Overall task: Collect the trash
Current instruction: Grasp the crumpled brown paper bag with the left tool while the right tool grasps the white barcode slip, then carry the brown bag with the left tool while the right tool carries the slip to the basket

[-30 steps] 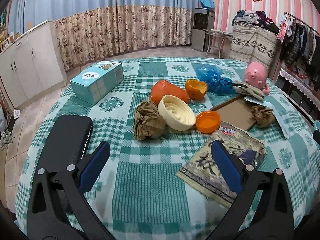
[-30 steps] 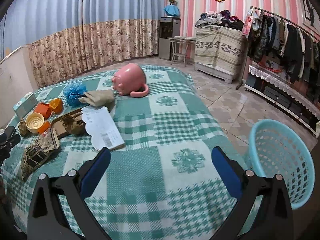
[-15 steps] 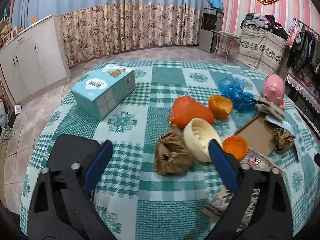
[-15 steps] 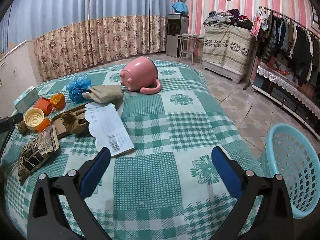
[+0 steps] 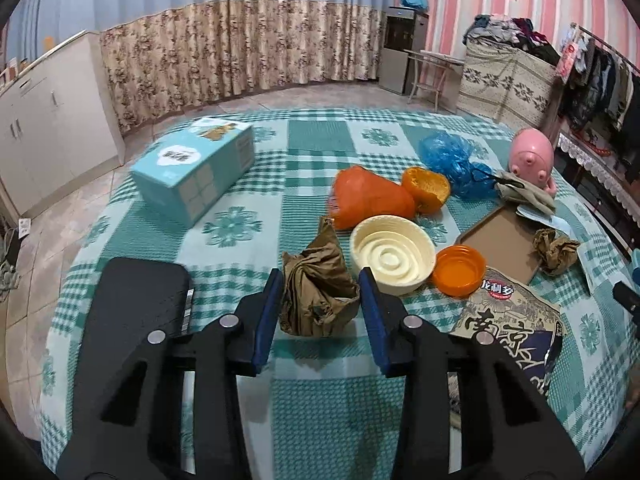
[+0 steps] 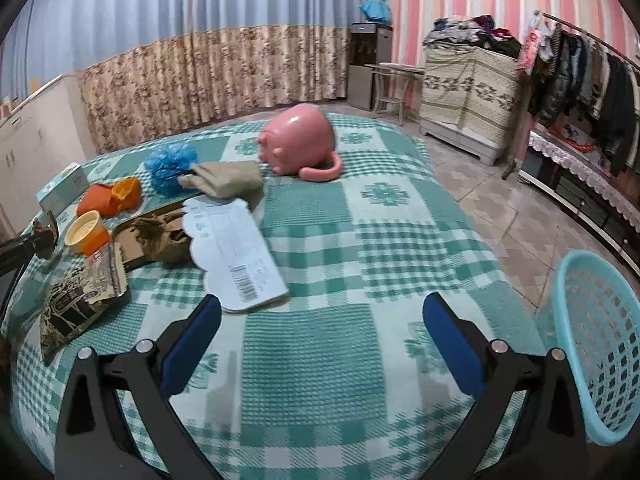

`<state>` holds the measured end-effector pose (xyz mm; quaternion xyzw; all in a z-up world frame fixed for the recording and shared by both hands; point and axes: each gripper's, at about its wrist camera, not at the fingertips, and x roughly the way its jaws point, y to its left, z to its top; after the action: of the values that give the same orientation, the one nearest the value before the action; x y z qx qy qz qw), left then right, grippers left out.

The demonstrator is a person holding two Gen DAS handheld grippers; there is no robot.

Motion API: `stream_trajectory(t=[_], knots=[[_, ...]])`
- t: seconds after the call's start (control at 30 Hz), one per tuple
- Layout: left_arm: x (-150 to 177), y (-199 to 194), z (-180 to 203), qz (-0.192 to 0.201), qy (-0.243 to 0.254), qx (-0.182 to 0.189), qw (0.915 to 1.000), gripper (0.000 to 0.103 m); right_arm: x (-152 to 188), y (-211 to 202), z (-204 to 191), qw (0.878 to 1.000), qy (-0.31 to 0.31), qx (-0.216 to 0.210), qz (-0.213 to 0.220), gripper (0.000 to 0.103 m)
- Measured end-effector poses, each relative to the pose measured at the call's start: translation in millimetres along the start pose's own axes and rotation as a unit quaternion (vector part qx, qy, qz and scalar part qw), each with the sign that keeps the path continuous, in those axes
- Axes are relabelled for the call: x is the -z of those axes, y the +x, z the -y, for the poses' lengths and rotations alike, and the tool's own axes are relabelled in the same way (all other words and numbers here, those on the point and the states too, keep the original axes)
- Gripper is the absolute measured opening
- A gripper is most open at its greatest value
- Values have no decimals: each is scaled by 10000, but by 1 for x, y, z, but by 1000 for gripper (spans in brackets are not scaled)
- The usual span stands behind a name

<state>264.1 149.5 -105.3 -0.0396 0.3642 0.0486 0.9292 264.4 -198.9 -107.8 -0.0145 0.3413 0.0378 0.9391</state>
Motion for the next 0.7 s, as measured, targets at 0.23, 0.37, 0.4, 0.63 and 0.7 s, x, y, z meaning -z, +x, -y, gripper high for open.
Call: stream_trajectory(t=[0.23,0.37,0.4,0.63,0.7], knots=[[-2,-19,-17,102,-184,-80,9997,38,-14,29,-17,9981,-163,-513,-314,98],[-1,-22,-22,69,-225,-70,9997,38,-24,49,-19,9946,-210,-821,-591,98],[-1,-22,-22,76,-215,-83,9997,38,-27,53,-19,9939,-198,-879,-643,98],[3,-33,-22,110,-223,-106,9996,39,-27,63,-17,9902,-168,-1103,-839,55],[3,-35,-20,122,-196,-104,9997,39,-25,54,-16,9911,-267,-1047,-773,54]])
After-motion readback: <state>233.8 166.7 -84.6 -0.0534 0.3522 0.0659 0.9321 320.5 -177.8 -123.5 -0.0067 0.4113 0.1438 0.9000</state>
